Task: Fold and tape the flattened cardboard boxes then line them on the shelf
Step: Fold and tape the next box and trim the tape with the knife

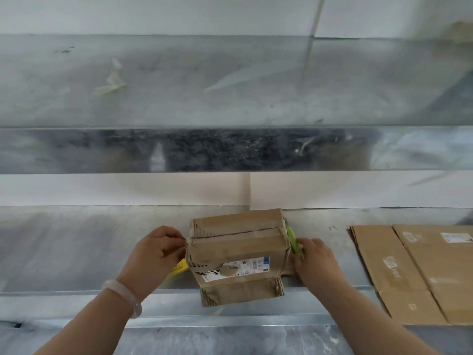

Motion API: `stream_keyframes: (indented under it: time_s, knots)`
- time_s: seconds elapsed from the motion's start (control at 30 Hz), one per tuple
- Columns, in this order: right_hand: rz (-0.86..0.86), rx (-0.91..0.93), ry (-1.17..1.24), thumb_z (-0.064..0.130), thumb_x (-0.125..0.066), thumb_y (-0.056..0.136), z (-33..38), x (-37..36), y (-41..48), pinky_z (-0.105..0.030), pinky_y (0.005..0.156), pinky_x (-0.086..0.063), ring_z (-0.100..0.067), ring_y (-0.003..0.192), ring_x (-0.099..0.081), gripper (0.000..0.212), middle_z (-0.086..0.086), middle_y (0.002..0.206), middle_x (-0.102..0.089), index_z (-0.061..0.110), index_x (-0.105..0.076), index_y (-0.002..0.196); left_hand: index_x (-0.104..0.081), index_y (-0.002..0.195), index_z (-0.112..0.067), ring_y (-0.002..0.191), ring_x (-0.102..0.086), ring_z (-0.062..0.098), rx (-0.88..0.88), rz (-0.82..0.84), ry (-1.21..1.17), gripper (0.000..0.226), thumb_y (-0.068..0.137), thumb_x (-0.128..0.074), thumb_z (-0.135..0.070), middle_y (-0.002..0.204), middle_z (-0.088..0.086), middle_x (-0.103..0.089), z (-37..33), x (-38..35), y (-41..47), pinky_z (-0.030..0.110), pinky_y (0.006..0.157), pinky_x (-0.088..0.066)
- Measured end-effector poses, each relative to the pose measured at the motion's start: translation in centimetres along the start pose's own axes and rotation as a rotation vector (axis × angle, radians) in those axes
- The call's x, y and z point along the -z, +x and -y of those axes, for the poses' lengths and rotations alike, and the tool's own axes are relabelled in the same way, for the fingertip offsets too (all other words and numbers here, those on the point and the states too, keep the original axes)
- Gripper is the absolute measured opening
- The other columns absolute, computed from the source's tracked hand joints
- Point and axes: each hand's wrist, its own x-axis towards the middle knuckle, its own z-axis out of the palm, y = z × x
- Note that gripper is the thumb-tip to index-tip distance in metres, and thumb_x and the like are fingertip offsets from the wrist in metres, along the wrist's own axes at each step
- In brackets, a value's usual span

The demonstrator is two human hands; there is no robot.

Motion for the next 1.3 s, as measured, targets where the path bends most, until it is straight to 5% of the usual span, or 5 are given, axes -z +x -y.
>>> stream_keyframes:
  time_s: [0.27,0.63,0.87,1.03,1.3]
  knots:
    - [-0.045,-0.053,0.042,0.025,-0.042,0.098,-0.9,0.2,0.7,-0.037,0.084,-0.049,-0.024,0.095,-0.057,0.030,-0.008,0.116,-0.055,0.015,-0.055,0.123,-0.062,0.078,-0.036,0.086,-0.058,0.003,0.058,-0.012,0.060,0.026,0.085,-0.068,-0.012,0.097,-0.019,-0.057,-1.6,0.4,-1.2,0.014,0.076,-0.043]
    - [-0.081,0.008,1.092,0.003,-0.044,0.098,6.4,3.6,-13.2,-0.027,0.046,-0.035,-0.016,0.053,-0.043,0.027,-0.005,0.068,-0.059,0.021,-0.062,0.104,-0.065,0.082,-0.037,0.081,-0.058,0.007,0.046,0.004,0.015,0.017,0.085,-0.068,-0.020,0.089,-0.017,-0.064,-0.2,2.1,-2.1,0.016,0.065,-0.041]
    - [-0.170,0.302,0.481,0.027,-0.050,0.097,13.9,-0.3,-18.4,-0.014,0.053,-0.041,-0.004,0.056,-0.053,0.044,0.015,0.082,-0.063,0.062,-0.043,0.122,-0.067,0.074,-0.038,0.090,-0.053,-0.005,-0.046,0.055,-0.058,0.018,0.080,-0.073,-0.022,0.095,-0.023,-0.056,1.1,3.2,-2.2,0.003,0.071,-0.036]
    - [-0.198,0.311,0.159,0.035,-0.035,0.102,18.2,-2.7,-18.4,-0.027,0.067,-0.045,-0.012,0.090,-0.059,0.042,0.012,0.112,-0.056,0.048,-0.030,0.141,-0.066,0.071,-0.041,0.091,-0.050,-0.008,-0.045,0.081,-0.116,0.017,0.078,-0.076,-0.029,0.096,-0.023,-0.050,1.9,3.3,-2.0,0.000,0.071,-0.034]
    - [-0.099,0.144,-0.137,0.013,-0.043,0.099,20.7,-4.1,-17.6,-0.028,0.069,-0.043,-0.021,0.098,-0.061,0.066,0.004,0.123,-0.050,0.037,-0.011,0.151,-0.075,0.081,-0.024,0.086,-0.048,-0.009,-0.091,0.069,-0.099,0.004,0.081,-0.073,-0.027,0.096,-0.013,-0.052,2.3,2.7,-0.8,-0.004,0.070,-0.031]
